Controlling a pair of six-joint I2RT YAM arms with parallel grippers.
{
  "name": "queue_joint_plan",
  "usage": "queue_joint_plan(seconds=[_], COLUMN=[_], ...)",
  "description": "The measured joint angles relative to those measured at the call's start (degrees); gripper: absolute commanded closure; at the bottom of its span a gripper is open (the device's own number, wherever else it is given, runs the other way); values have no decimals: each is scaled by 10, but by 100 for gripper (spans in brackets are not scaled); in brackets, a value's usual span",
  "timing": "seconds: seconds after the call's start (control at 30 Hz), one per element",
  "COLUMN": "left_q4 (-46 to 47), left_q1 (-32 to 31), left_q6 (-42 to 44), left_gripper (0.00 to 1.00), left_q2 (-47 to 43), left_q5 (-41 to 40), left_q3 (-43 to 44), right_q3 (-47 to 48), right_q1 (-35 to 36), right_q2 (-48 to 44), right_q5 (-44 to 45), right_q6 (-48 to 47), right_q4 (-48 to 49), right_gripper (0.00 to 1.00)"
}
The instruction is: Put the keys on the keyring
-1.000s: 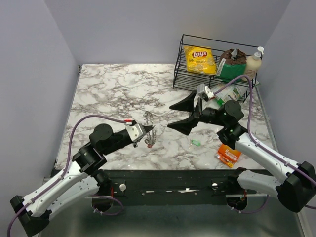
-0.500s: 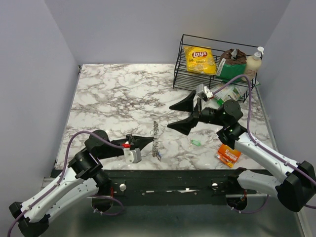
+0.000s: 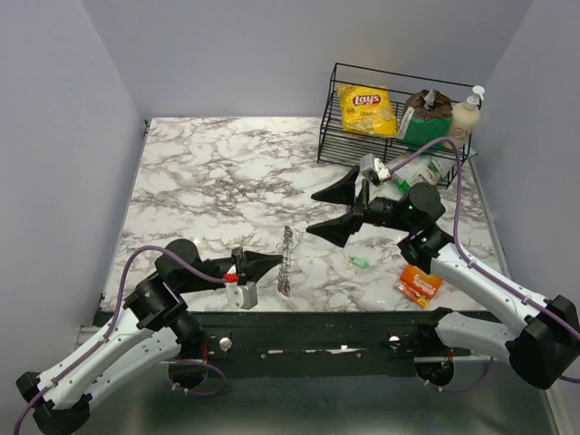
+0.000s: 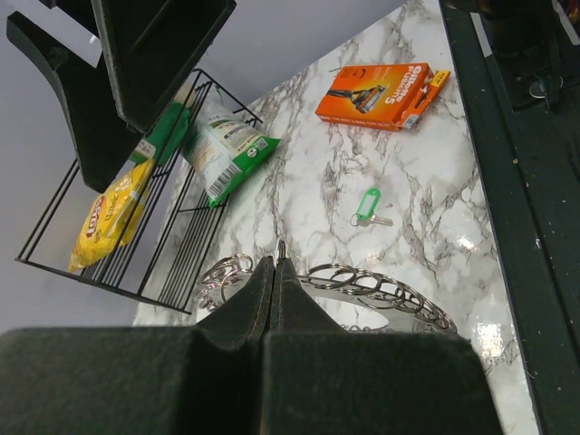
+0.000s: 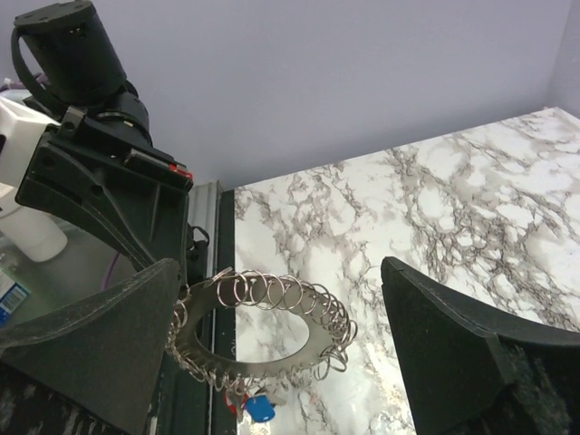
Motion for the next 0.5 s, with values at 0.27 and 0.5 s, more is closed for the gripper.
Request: queue_joint_plan(seconds=[0.27, 0.5], left_q4=[-5, 33], left_q1=[0, 0], left_q6=[-44, -130], left_gripper=[100, 100], left_q2=[36, 75], left_q5=[0, -5], left_q3=[9, 4], right_q3=[-1, -20], right_q1=[0, -14], right_q2=[0, 0], right_q5=[77, 168], right_q6=[-5, -4], right_q4=[-67, -143], right_gripper=[0, 3])
